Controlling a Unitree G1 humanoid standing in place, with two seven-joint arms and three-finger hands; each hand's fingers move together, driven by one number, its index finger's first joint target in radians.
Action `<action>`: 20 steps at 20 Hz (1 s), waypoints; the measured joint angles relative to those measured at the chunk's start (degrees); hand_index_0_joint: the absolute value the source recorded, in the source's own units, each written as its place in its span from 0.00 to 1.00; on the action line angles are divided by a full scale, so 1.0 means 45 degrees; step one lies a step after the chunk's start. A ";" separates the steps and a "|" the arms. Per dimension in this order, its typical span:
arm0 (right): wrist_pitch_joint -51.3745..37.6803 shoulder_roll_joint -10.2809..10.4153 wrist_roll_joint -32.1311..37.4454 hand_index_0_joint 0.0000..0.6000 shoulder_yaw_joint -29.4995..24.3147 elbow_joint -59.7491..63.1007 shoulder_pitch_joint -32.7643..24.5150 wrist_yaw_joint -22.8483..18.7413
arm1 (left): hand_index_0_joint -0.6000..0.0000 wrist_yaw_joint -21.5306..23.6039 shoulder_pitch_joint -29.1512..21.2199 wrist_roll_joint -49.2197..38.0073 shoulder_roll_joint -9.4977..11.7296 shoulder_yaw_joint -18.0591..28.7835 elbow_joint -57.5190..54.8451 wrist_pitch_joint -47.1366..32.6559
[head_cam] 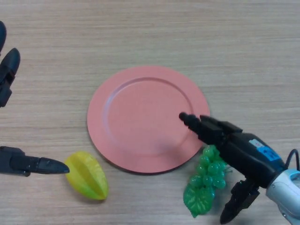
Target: Pick up the green grapes and place it on the plate
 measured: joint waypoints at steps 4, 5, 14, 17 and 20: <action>-0.0778 -0.0025 -0.0415 0.75 0.0017 0.0893 -0.0302 -0.0017 | 1.00 0.0000 0.0130 -0.0004 -0.0012 0.0068 0.0000 -0.0048; -0.1288 -0.0035 -0.0454 0.99 0.0014 0.1493 -0.0405 -0.0516 | 1.00 0.0000 0.0212 -0.0004 -0.0062 0.0089 0.0002 -0.0209; -0.3204 -0.0721 -0.1846 1.00 -0.0176 0.2759 -0.0651 -0.1855 | 1.00 0.0000 0.0682 -0.0004 -0.0457 0.0593 0.0002 -0.0556; -0.2473 -0.1117 -0.1851 1.00 -0.0593 0.0898 -0.0536 0.0890 | 1.00 0.0000 0.0750 -0.0002 -0.0496 0.0579 -0.0065 -0.0564; -0.1137 -0.1026 -0.1818 1.00 -0.0648 -0.1275 -0.0924 0.2114 | 1.00 -0.0001 0.0757 -0.0003 -0.0526 0.0573 -0.0350 -0.0564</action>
